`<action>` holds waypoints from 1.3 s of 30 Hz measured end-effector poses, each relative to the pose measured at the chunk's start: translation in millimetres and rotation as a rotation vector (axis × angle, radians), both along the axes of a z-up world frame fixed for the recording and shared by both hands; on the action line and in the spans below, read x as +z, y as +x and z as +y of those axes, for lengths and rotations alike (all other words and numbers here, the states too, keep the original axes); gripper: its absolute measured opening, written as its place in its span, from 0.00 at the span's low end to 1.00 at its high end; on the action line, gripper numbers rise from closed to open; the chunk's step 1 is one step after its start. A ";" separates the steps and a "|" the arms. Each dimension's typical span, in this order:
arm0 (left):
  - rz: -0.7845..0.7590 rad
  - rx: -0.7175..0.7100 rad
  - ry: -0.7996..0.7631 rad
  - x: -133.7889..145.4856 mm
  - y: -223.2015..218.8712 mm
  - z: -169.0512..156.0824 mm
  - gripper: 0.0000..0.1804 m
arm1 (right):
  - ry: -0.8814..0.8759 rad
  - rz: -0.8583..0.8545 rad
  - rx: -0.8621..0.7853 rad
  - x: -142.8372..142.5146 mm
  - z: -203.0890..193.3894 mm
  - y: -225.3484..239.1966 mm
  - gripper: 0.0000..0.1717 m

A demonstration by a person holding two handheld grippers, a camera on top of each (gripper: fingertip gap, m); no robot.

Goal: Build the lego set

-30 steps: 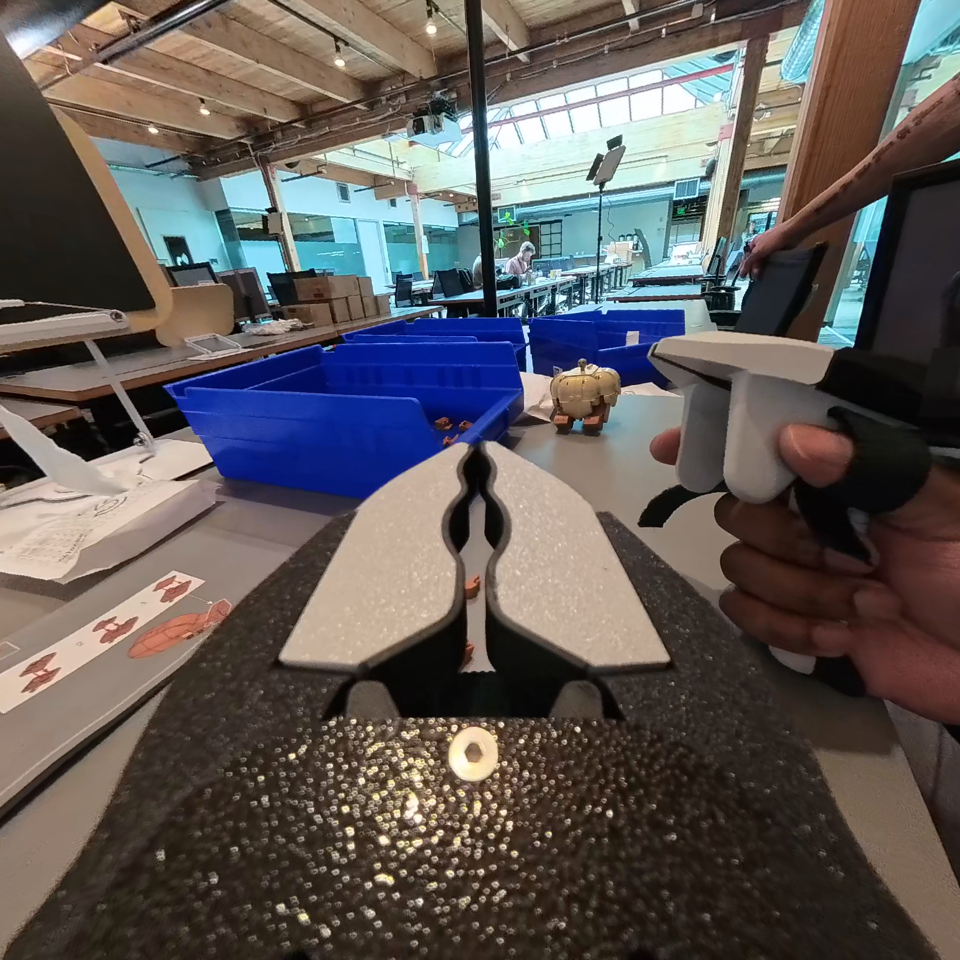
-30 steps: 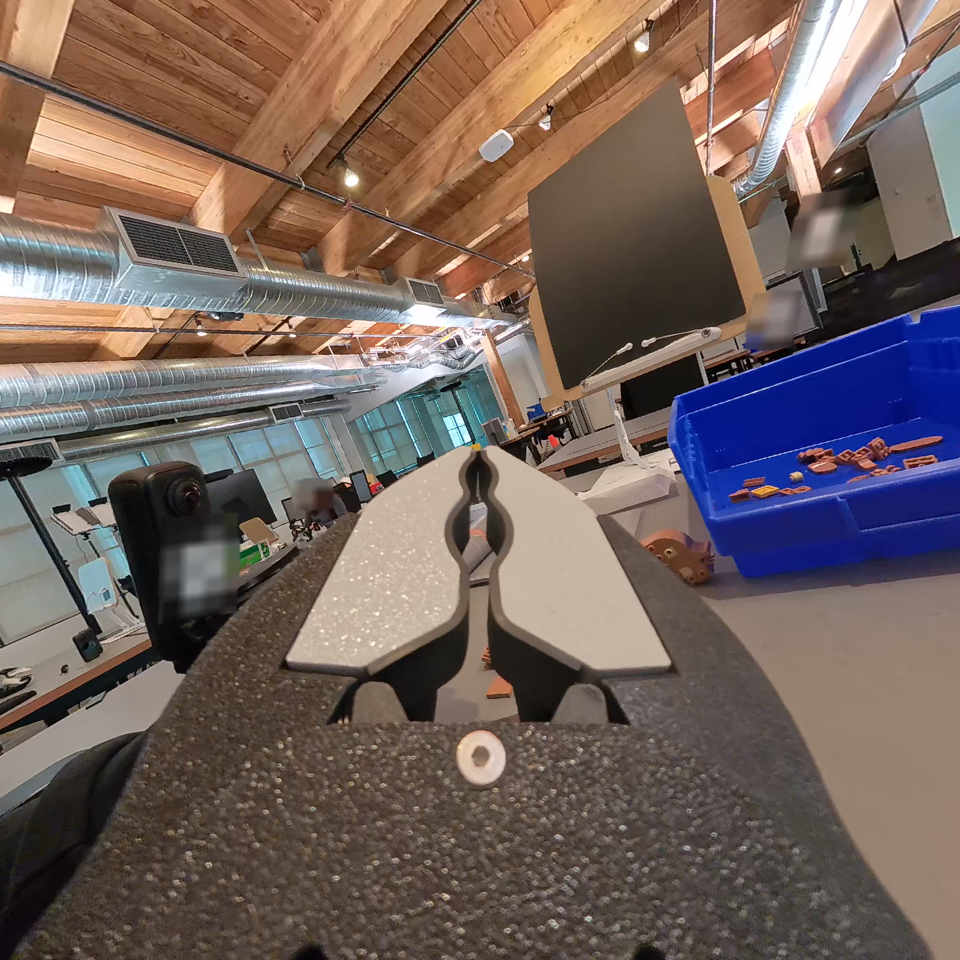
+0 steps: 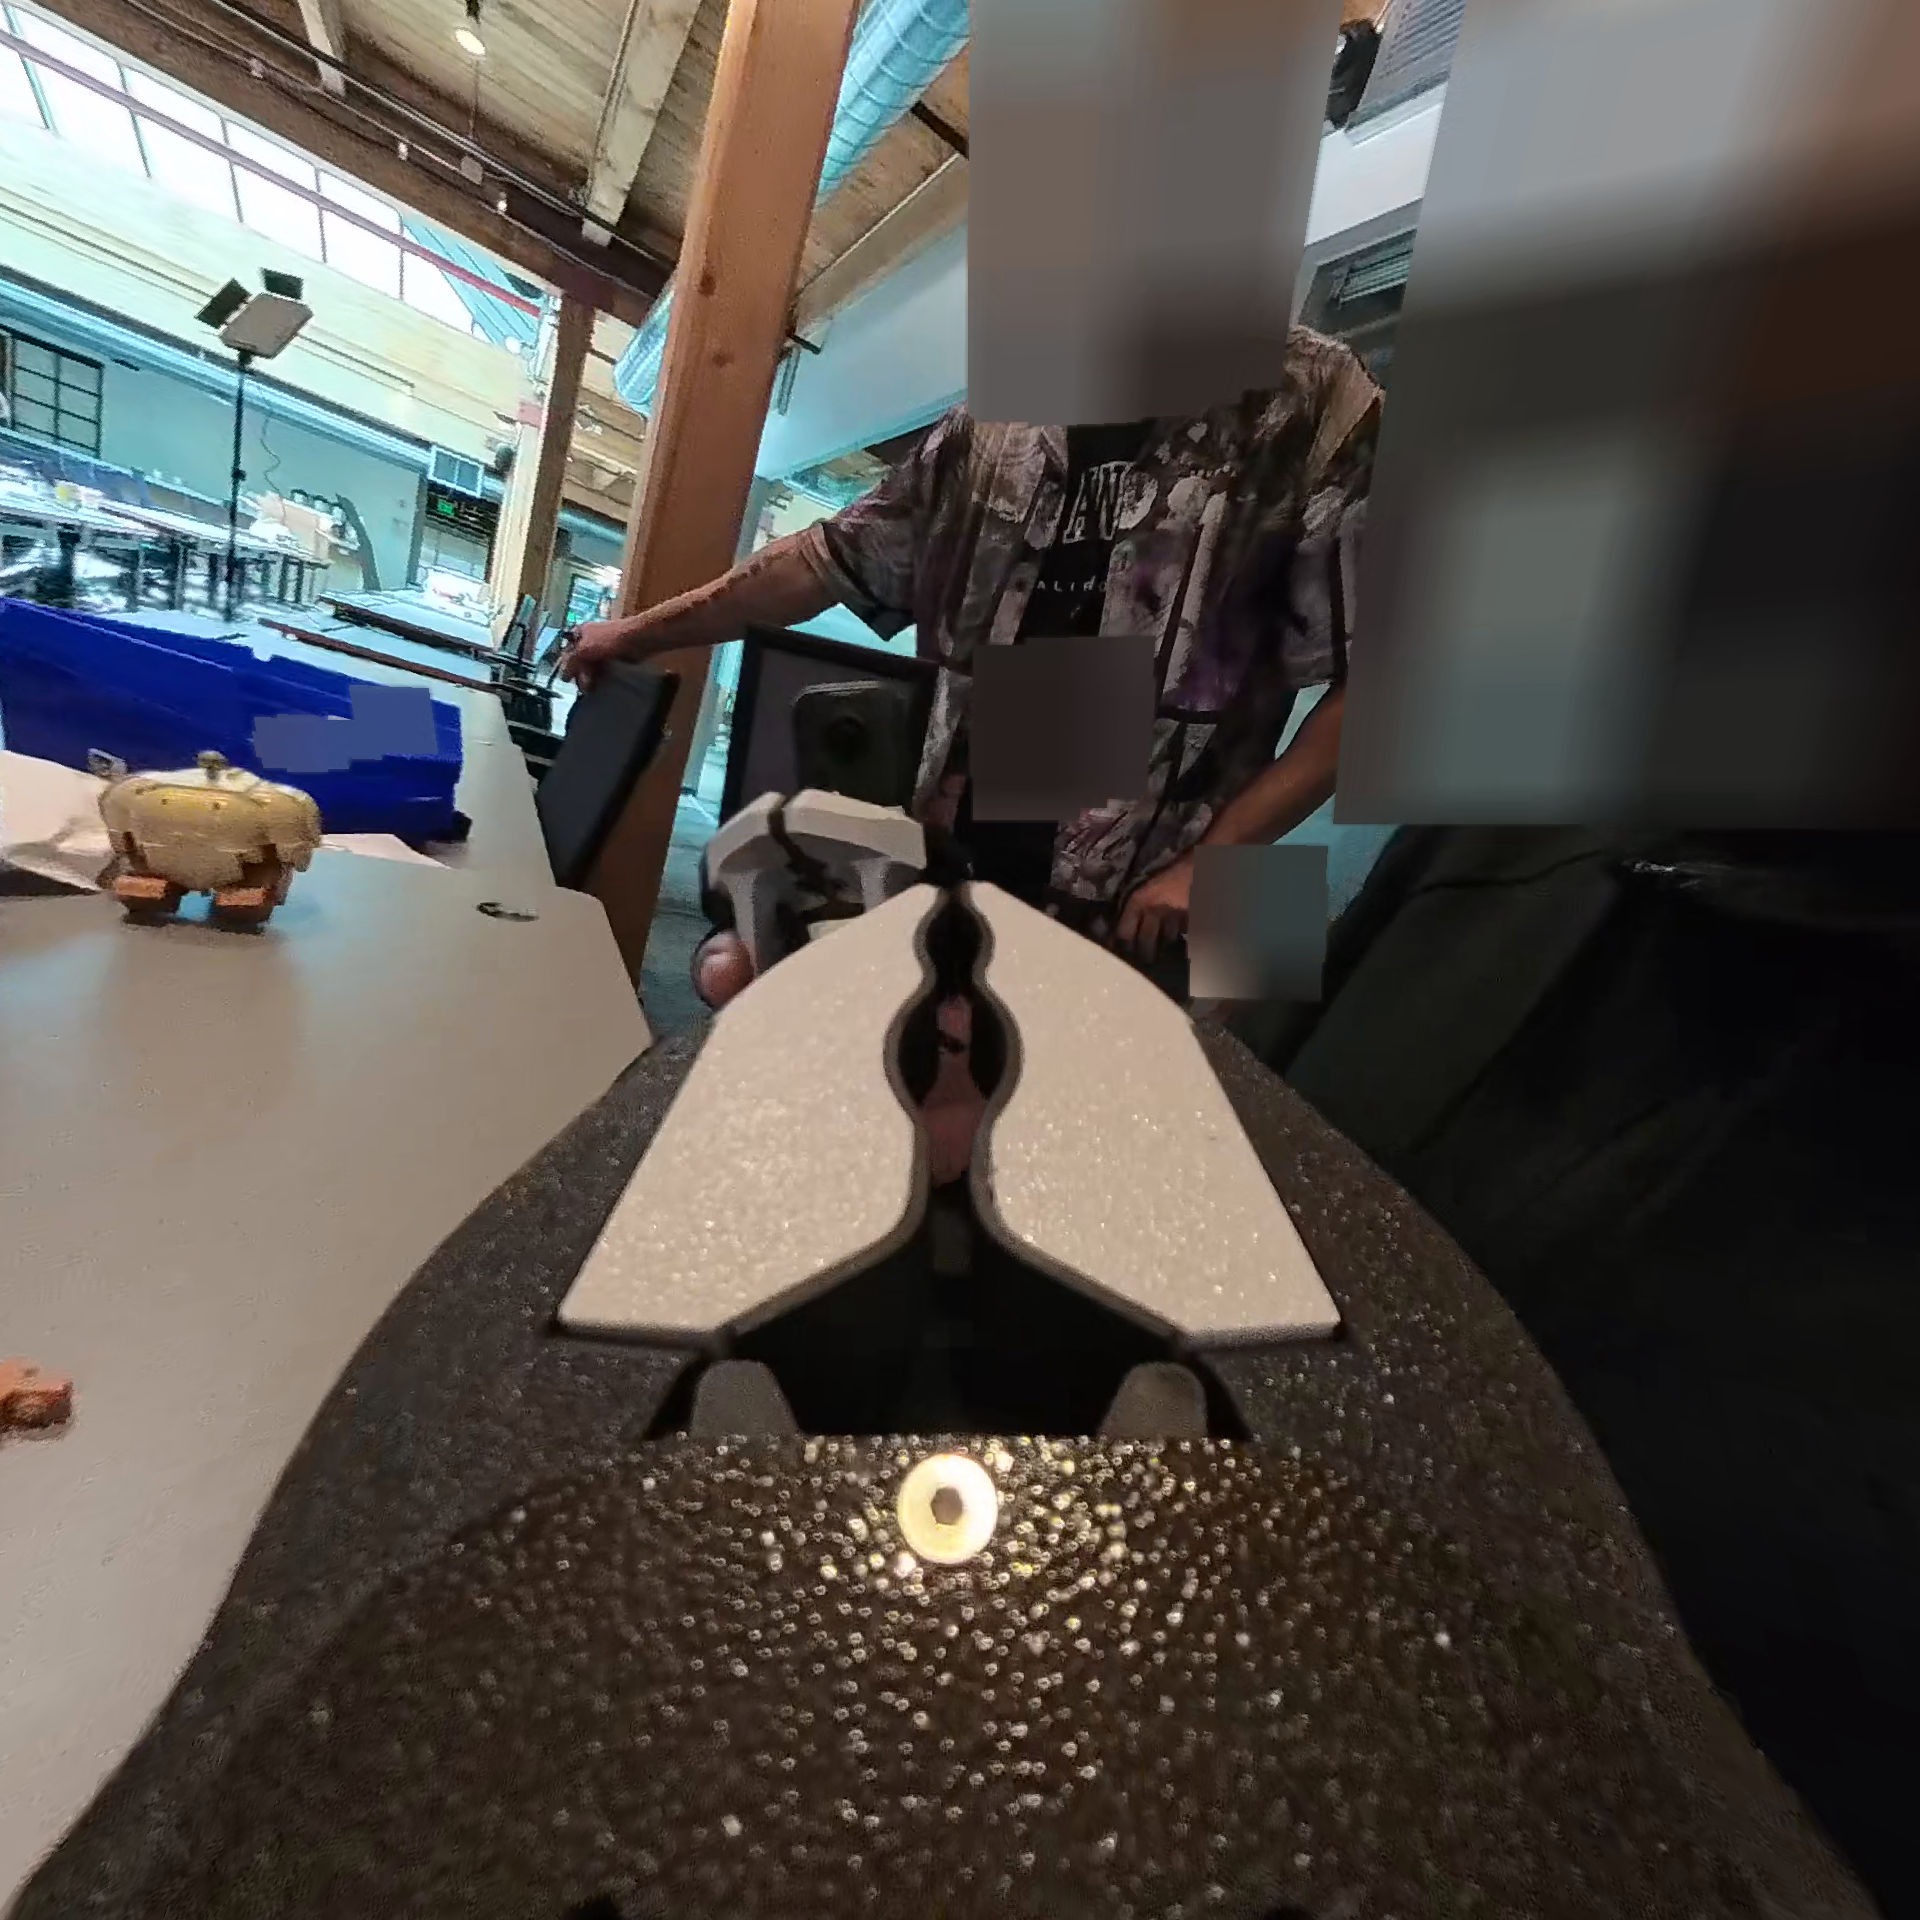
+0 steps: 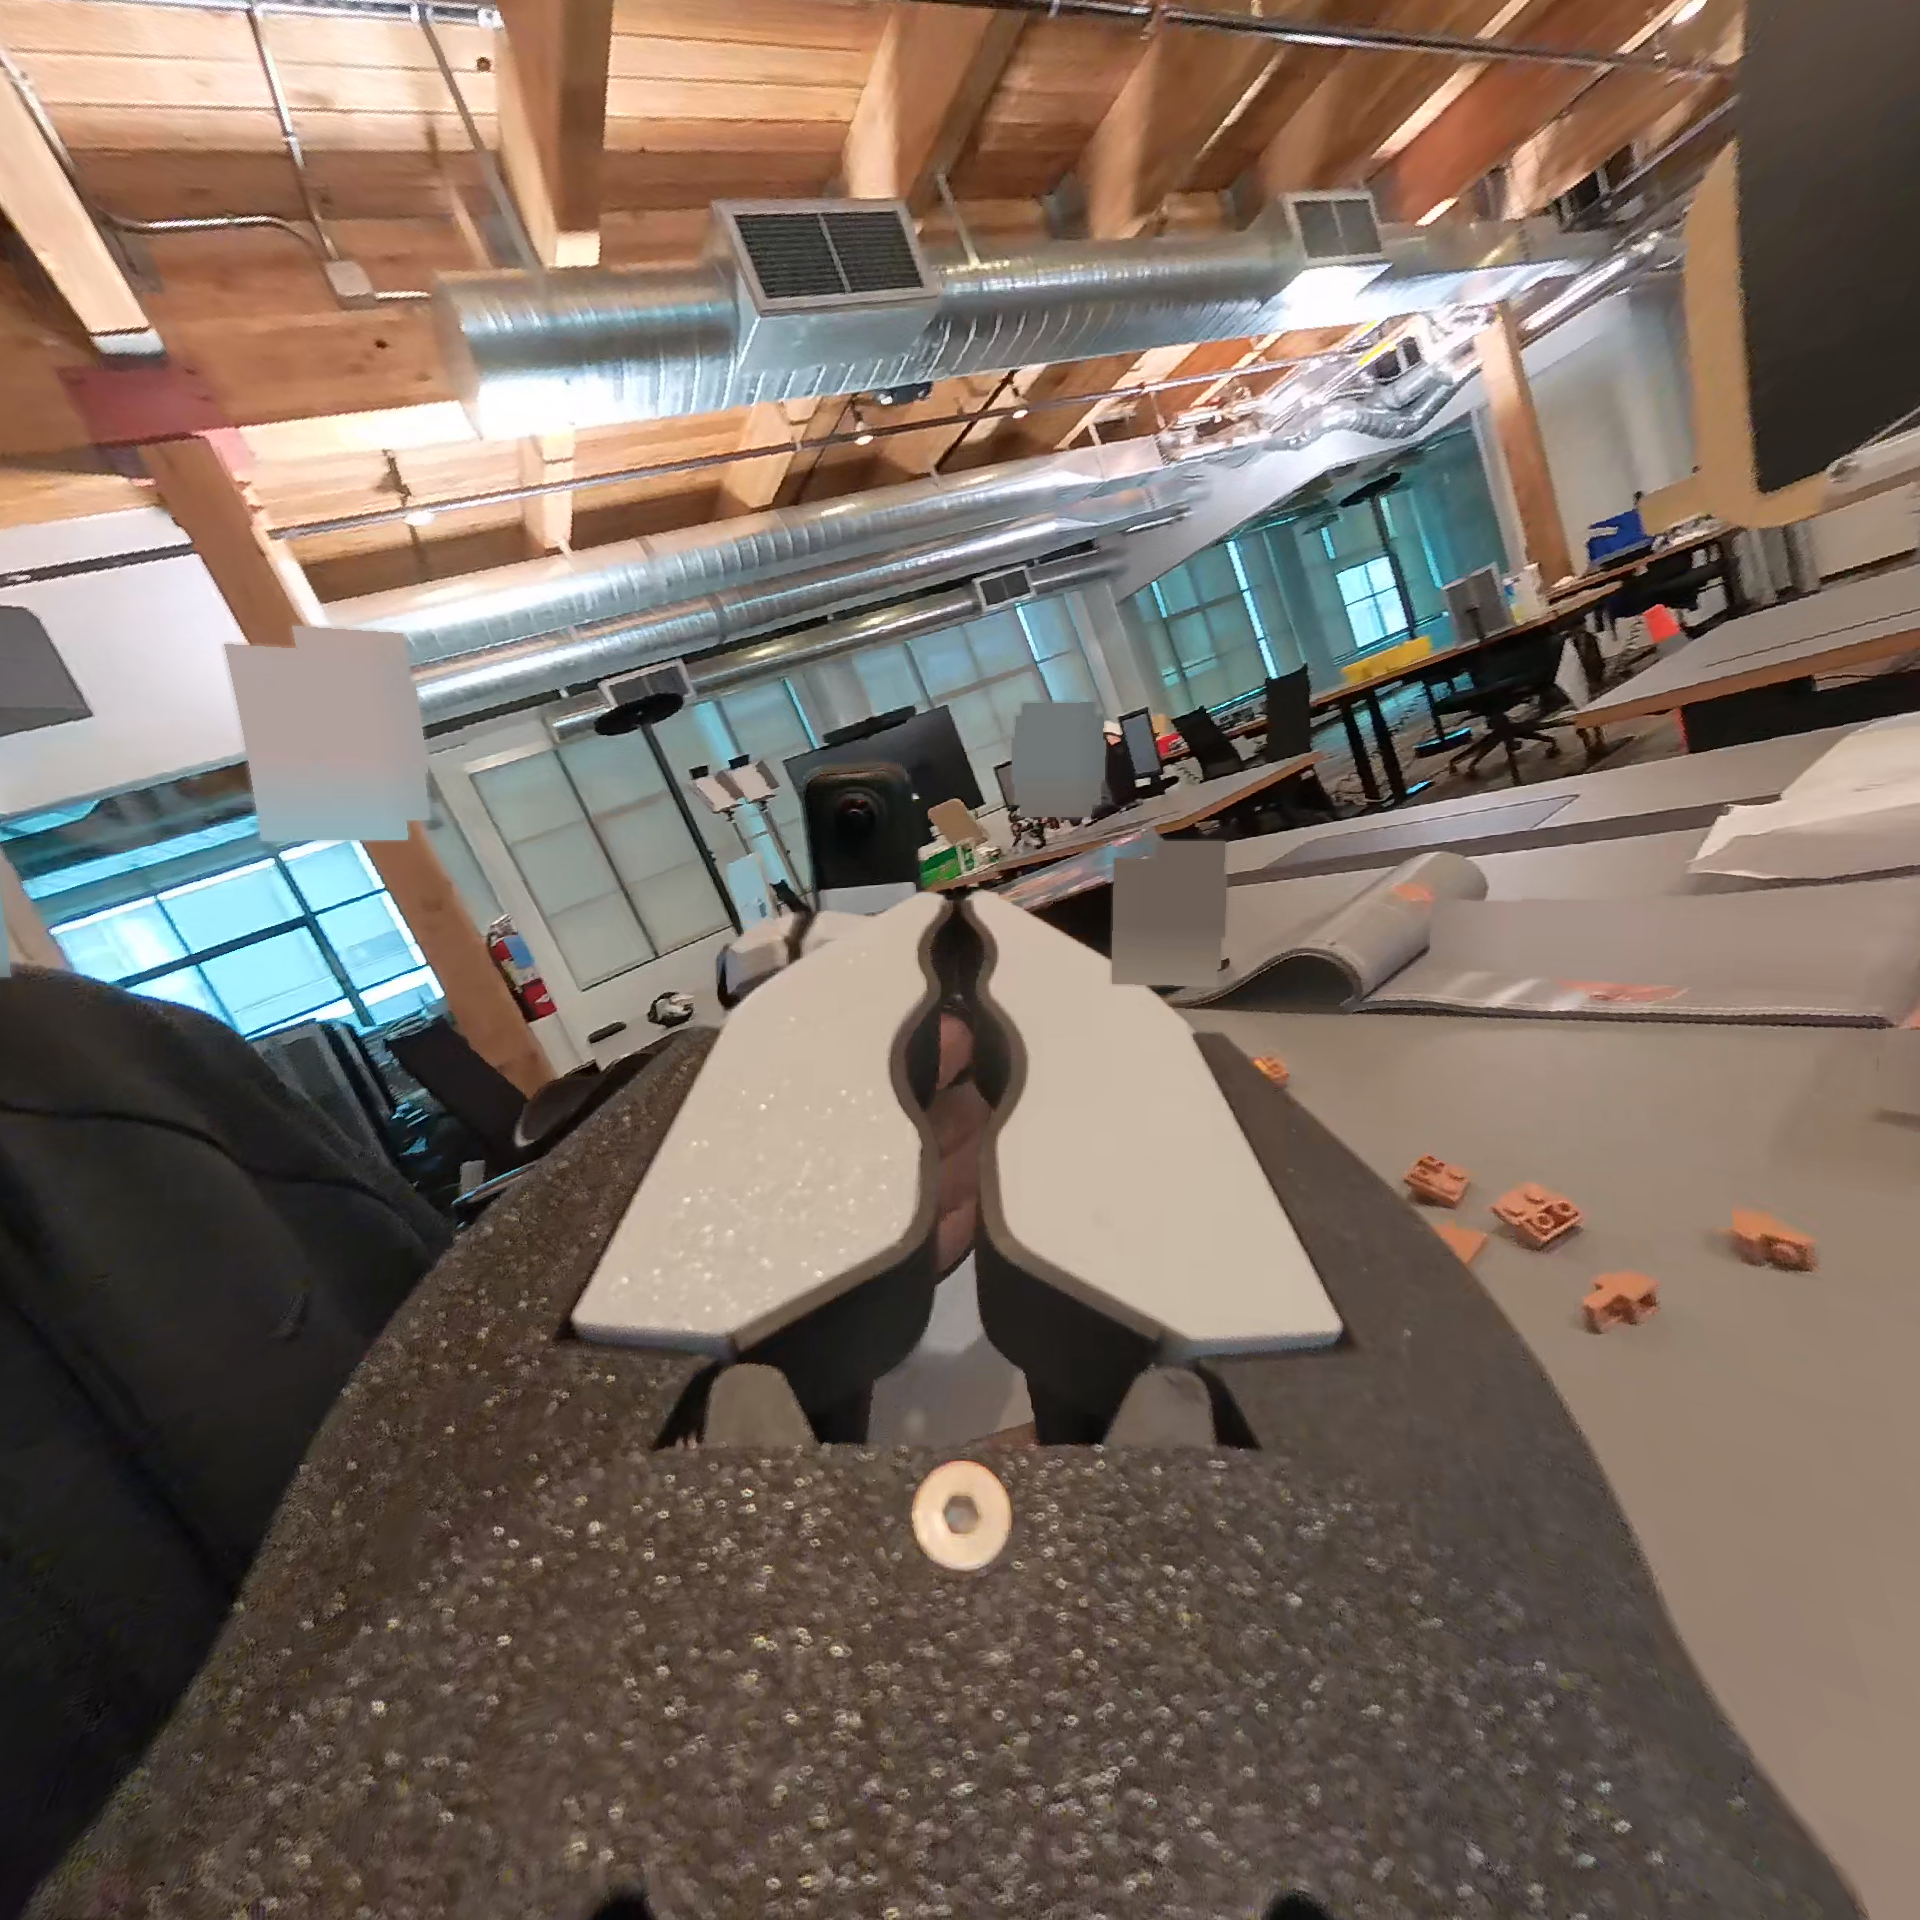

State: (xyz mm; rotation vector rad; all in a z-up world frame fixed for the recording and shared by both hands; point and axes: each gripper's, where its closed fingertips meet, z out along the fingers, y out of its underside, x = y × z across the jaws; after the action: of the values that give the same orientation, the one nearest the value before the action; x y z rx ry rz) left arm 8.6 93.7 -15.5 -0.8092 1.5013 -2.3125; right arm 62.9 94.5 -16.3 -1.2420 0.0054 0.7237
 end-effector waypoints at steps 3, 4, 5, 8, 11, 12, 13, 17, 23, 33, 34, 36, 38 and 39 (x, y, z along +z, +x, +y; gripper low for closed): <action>0.054 0.104 0.037 -7.5 21.7 7.5 0.00 | -0.012 -0.008 -0.055 0.2 6.5 7.7 0.00; 0.068 0.117 0.021 -7.8 26.1 9.0 0.00 | -0.014 -0.008 -0.072 0.1 7.6 10.4 0.00; 0.084 0.134 0.000 -8.1 30.3 11.3 0.00 | -0.009 0.001 -0.084 0.9 7.9 13.4 0.00; 0.135 0.256 -0.029 -11.0 45.8 26.0 0.00 | 0.034 0.137 -0.080 9.9 5.2 27.6 0.00; 0.133 0.326 -0.164 2.7 53.6 46.1 0.00 | 0.128 0.404 0.028 27.1 -4.7 47.4 0.00; 0.125 0.329 -0.224 8.8 54.9 52.0 0.00 | 0.142 0.431 0.033 29.6 -6.4 51.9 0.00; 0.122 0.324 -0.268 13.1 56.5 55.8 0.00 | 0.140 0.416 0.021 30.4 -6.8 53.4 0.00; 0.115 0.273 -0.275 19.7 60.5 48.4 0.00 | 0.147 0.375 0.002 33.9 -10.3 54.5 0.00; 0.107 0.164 -0.322 29.4 65.0 42.0 0.00 | 0.157 0.385 -0.002 31.5 -8.8 62.2 0.00; 0.176 0.252 -0.136 28.2 85.4 49.5 0.00 | 0.148 0.334 -0.040 31.9 8.1 82.1 0.00; 0.181 0.273 -0.111 28.9 88.1 53.3 0.00 | 0.147 0.326 -0.038 32.5 11.0 83.5 0.00; 0.186 0.324 -0.060 30.1 95.0 63.1 0.00 | 0.143 0.314 -0.031 33.0 17.2 86.8 0.00; 0.189 0.376 -0.009 29.7 103.3 74.0 0.00 | 0.138 0.299 -0.023 33.1 23.2 90.0 0.00; 0.183 0.399 0.022 28.9 107.9 78.9 0.00 | 0.136 0.285 -0.023 33.1 26.3 92.1 0.00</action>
State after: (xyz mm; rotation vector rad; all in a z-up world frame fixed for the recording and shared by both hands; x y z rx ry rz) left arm 116.5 172.5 13.4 -1.2172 1.2860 -1.9686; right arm 155.0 120.8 16.8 -0.9998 0.2018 0.8618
